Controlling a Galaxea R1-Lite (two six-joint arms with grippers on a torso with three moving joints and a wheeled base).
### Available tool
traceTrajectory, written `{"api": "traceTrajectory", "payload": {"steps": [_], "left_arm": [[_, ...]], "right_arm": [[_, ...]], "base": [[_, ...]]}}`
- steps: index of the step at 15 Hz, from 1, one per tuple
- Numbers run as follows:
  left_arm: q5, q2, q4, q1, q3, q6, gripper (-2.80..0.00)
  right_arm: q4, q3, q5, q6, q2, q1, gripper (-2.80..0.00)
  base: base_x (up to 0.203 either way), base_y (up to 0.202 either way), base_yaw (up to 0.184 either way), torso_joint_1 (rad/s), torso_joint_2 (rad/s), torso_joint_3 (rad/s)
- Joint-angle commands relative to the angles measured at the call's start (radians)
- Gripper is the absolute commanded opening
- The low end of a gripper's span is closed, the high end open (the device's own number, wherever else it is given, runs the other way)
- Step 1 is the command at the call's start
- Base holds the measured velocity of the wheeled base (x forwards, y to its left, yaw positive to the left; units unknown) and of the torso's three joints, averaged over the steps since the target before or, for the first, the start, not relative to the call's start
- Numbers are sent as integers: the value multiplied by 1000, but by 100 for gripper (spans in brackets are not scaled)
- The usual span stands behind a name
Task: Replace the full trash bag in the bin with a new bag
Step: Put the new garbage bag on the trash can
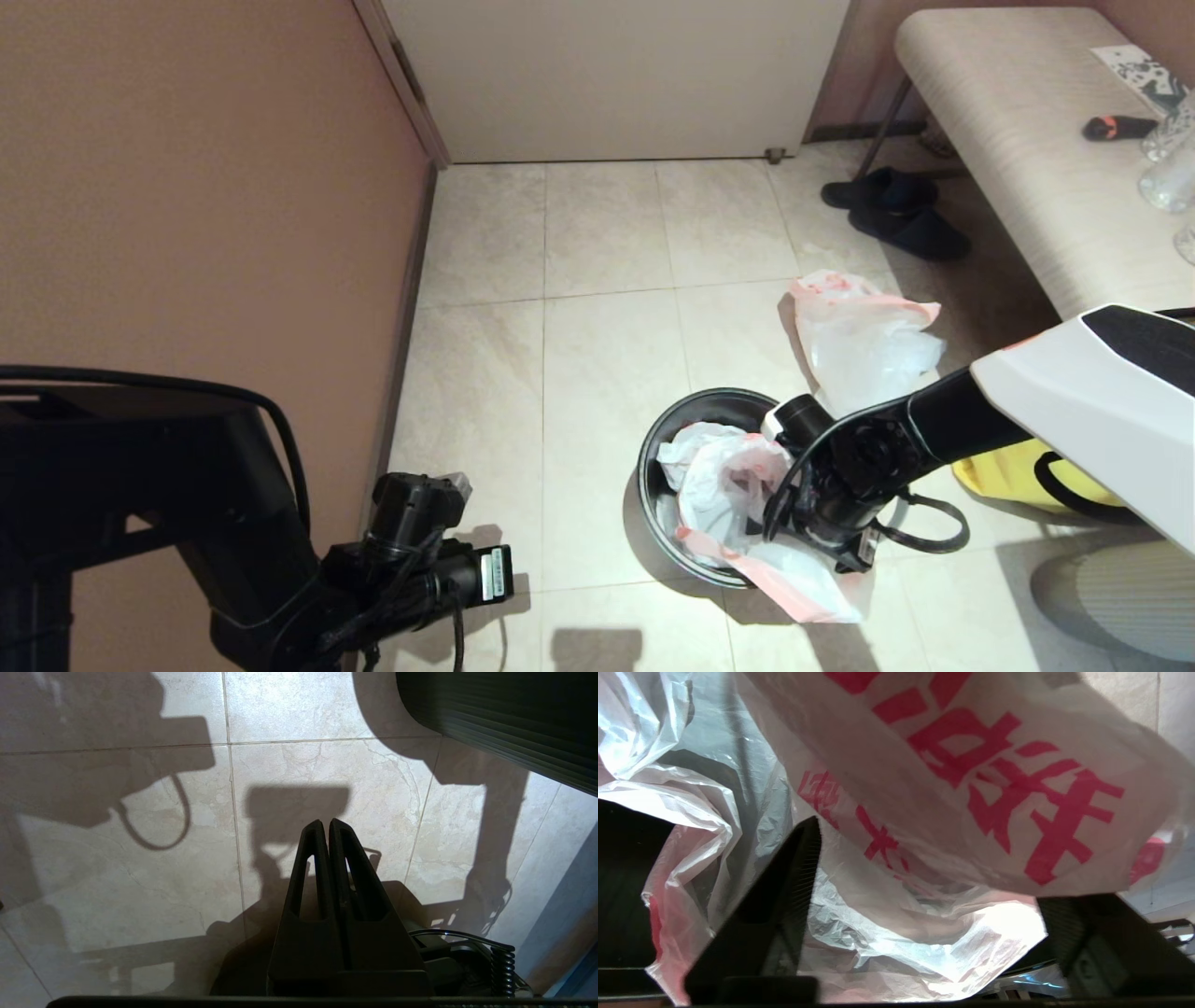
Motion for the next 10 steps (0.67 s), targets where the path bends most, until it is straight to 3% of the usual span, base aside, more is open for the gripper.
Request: {"api": "traceTrajectory", "payload": {"steps": [1,10], "left_arm": [[0,1,-5,0,0,-3,-280],[4,1,-5,0,1,-4,-280]], "right_arm": [[2,-1,-1,4,11,-5,-280],[3,-43,-4,-11,31,1,-280]], "base": [[0,0,0,0,0,0],[0,0,0,0,0,0]]}}
